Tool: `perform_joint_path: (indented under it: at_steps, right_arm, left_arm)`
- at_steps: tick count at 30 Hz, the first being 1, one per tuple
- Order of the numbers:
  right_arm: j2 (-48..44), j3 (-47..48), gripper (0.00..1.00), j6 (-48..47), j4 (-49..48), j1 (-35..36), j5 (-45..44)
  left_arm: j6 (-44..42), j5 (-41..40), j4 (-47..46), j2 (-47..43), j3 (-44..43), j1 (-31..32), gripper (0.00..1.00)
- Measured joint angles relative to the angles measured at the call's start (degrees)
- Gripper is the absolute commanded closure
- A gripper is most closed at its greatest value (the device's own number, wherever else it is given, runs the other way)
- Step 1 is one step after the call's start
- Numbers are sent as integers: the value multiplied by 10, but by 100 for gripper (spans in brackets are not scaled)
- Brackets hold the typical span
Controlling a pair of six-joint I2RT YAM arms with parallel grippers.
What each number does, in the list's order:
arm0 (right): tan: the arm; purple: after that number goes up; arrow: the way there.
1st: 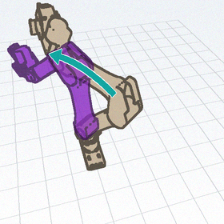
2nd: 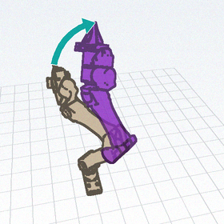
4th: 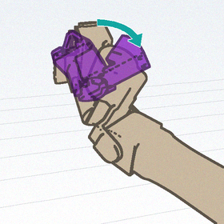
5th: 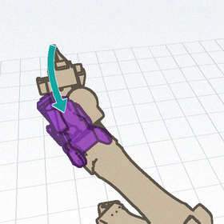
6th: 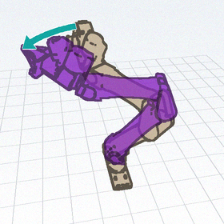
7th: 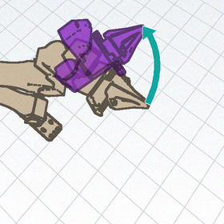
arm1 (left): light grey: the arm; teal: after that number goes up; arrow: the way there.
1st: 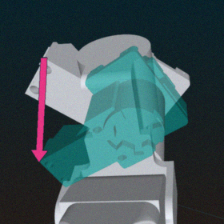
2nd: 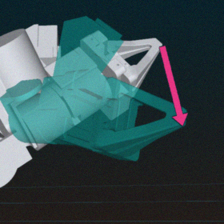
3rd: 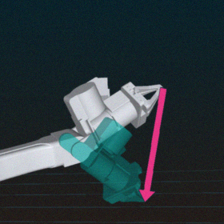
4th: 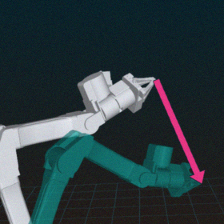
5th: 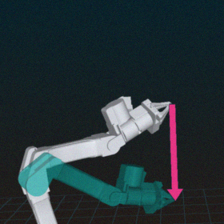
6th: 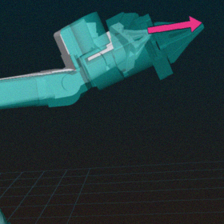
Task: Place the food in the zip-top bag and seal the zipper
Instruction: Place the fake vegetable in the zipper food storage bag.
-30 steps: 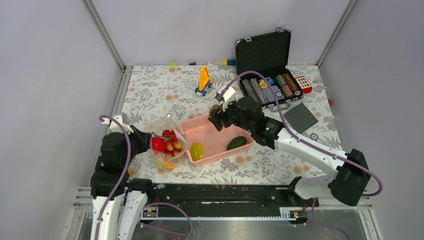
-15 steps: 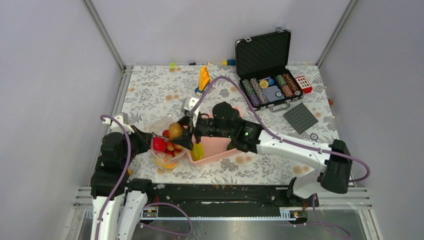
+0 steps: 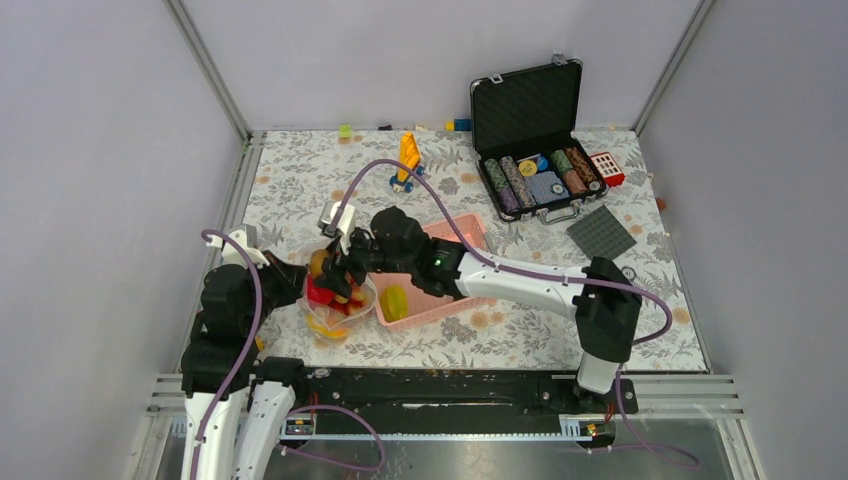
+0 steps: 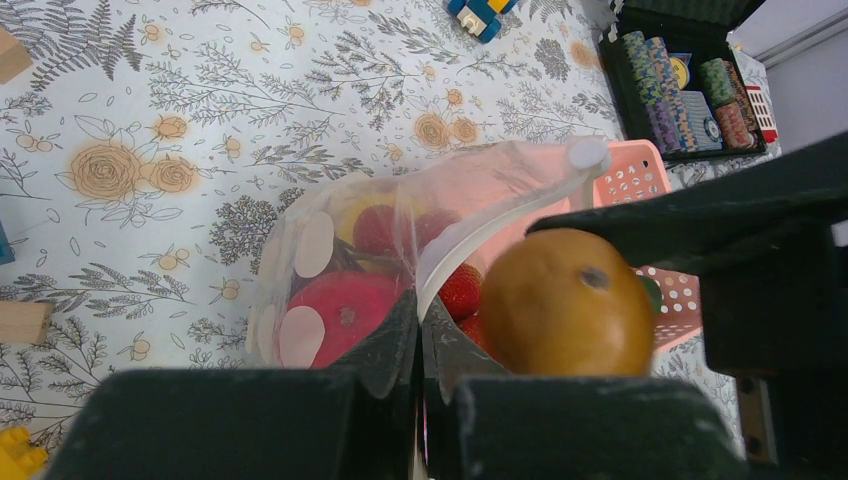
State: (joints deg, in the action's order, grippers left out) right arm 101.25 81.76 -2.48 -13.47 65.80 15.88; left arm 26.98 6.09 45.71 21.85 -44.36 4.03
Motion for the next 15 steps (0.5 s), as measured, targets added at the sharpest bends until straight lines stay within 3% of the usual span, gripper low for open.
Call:
perform_joint_path:
  at_steps: [2,6,10,15]
  right_arm:
    - [10,0,68,-1,2,0,-24]
    - [19,0,63,3,2,0,-75]
    - [19,0,38,10,3,1,-111]
    - [21,1,25,16,9,3,-144]
  left_arm:
    - [0,0,0,0,0,0,100]
    - [0,1,-2,0,0,0,100]
    - [0,2,-4,0,1,0,100]
    - [0,2,-4,0,3,0,100]
